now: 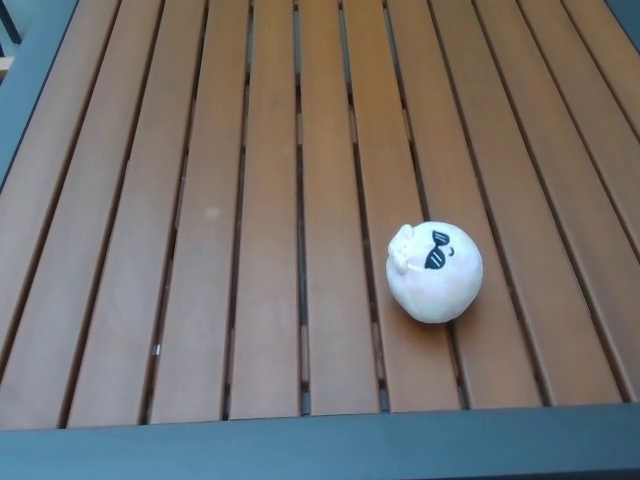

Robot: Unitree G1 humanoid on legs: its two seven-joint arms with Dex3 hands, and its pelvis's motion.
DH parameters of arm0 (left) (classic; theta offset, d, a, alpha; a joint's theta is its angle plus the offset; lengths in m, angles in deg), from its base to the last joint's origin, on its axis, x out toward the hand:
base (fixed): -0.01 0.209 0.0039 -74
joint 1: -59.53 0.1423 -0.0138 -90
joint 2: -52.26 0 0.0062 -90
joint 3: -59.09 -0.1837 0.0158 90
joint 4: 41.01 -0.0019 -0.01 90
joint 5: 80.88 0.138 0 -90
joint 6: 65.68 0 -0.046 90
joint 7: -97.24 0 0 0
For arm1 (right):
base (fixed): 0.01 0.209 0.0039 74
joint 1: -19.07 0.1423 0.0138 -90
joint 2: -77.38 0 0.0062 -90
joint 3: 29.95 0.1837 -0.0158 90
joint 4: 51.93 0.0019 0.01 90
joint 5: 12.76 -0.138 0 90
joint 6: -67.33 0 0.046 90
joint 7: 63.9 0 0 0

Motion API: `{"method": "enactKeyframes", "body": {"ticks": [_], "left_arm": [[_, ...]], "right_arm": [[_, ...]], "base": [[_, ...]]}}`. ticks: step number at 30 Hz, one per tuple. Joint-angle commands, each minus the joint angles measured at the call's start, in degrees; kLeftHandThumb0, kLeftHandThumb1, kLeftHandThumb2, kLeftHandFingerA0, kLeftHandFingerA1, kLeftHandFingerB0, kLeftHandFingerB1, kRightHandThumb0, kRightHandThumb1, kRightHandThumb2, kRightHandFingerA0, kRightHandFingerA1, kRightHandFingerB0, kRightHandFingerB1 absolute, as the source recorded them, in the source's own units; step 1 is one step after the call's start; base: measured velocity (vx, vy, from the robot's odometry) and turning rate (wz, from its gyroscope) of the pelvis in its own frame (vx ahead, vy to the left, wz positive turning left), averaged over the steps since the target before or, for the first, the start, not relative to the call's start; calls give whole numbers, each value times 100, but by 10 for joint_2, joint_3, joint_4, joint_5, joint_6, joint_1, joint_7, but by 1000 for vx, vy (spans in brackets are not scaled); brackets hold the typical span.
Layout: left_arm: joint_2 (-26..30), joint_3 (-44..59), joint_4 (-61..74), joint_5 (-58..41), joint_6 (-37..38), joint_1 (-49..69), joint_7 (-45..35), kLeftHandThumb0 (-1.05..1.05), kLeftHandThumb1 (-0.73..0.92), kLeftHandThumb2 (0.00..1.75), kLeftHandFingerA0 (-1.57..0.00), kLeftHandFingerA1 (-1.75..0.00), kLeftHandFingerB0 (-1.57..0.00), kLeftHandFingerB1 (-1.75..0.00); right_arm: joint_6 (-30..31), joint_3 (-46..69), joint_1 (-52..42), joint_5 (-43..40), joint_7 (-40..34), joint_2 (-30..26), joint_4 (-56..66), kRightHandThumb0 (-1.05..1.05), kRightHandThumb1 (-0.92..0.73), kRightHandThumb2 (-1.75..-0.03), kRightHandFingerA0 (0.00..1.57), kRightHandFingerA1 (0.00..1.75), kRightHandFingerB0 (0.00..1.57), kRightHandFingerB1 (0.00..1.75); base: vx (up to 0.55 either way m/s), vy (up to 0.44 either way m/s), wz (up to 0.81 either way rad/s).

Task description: The robot uses its right hand to pick up the emotional support dumpling kept on the square table outside, turn around and walk towards the round table and place it in middle of the desk

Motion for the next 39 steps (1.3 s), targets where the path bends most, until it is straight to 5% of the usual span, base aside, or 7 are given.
{"method": "enactKeyframes", "body": {"ticks": [1,10,11,22,23,29,39], "left_arm": [[9,-8,-13,2,96,30,19,-8,59,76,-96,-94,-89,-71],[-1,-11,-20,3,97,30,17,-7,55,77,-97,-100,-92,-74],[-1,-12,-20,4,93,31,19,-13,61,72,-93,-96,-88,-73],[1,-34,-22,15,92,34,30,-12,60,75,-93,-94,-90,-71],[0,-35,-22,14,94,34,30,-10,60,72,-92,-94,-89,-72],[-4,-31,-24,-2,101,33,25,-13,61,72,-93,-97,-89,-73],[-5,-28,-27,-10,111,39,18,-16,60,67,-92,-96,-89,-72]], "right_arm": [[176,-408,171,133,298,106,-72,-76,-60,-60,6,38,12,29],[188,-516,160,203,281,186,-202,-39,-31,-93,2,53,0,50],[180,-526,156,213,273,194,-220,-68,-60,-58,14,47,18,34],[179,-585,172,240,238,244,-317,-66,-46,-83,18,57,15,48],[184,-591,176,244,243,245,-317,-64,-60,-58,20,51,21,37],[187,-612,204,278,251,263,-350,-64,-46,-83,20,56,18,46],[142,-615,230,349,240,262,-412,-60,-59,-58,27,51,36,38]], "base": [[0,0,0],[0,0,0],[0,0,0],[0,0,0],[0,0,0],[0,0,0],[0,0,0]]}}
